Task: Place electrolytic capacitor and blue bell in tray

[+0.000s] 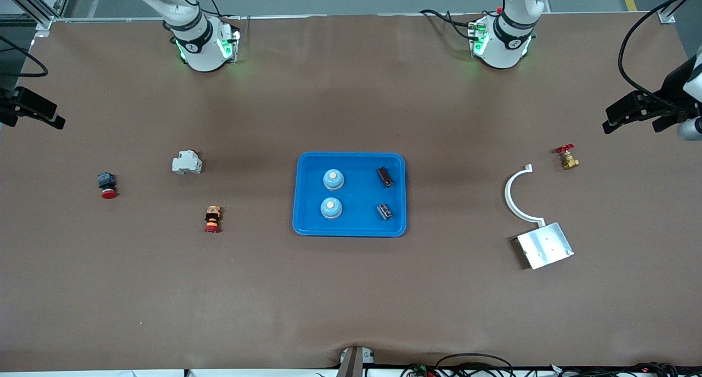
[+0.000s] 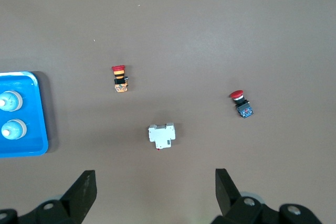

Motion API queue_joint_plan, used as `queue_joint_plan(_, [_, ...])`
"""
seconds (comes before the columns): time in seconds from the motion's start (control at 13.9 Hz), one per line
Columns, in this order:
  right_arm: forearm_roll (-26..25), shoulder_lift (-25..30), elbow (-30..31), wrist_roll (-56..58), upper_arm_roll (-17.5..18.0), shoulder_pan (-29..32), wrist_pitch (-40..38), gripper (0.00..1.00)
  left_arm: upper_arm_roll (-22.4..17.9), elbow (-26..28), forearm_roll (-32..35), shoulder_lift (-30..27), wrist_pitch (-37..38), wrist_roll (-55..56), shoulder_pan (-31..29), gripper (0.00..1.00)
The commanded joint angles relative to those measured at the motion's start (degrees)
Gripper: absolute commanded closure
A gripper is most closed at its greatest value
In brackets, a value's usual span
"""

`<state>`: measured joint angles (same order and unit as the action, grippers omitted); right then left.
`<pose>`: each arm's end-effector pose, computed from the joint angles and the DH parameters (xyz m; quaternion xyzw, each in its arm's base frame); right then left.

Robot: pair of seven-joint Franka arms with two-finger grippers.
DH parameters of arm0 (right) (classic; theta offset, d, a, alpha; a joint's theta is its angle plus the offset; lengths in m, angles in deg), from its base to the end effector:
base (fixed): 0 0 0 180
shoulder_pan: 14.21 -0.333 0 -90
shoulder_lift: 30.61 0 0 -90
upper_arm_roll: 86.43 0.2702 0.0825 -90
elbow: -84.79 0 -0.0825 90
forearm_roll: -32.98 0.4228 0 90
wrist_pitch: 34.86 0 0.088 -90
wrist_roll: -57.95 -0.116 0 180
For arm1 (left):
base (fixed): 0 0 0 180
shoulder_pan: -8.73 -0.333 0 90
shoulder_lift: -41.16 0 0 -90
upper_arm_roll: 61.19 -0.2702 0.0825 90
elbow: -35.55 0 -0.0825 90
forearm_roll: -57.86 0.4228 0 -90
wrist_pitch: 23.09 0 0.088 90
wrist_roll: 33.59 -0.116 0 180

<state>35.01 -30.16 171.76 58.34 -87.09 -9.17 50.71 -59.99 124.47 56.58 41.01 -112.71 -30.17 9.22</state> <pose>0.5810 -0.0537 0.5945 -0.9988 0.0451 0.0073 0.0181 0.5921 -0.0201 0.5803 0.9998 0.0149 0.0069 0.0115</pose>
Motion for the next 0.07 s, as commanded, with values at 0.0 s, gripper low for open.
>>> queue_joint_plan(0.0, [0.51, 2.02, 2.24, 0.93, 0.40, 0.93, 0.04, 0.00, 0.30, -0.41, 1.19, -0.03, 0.76, 0.01, -0.13, 0.00])
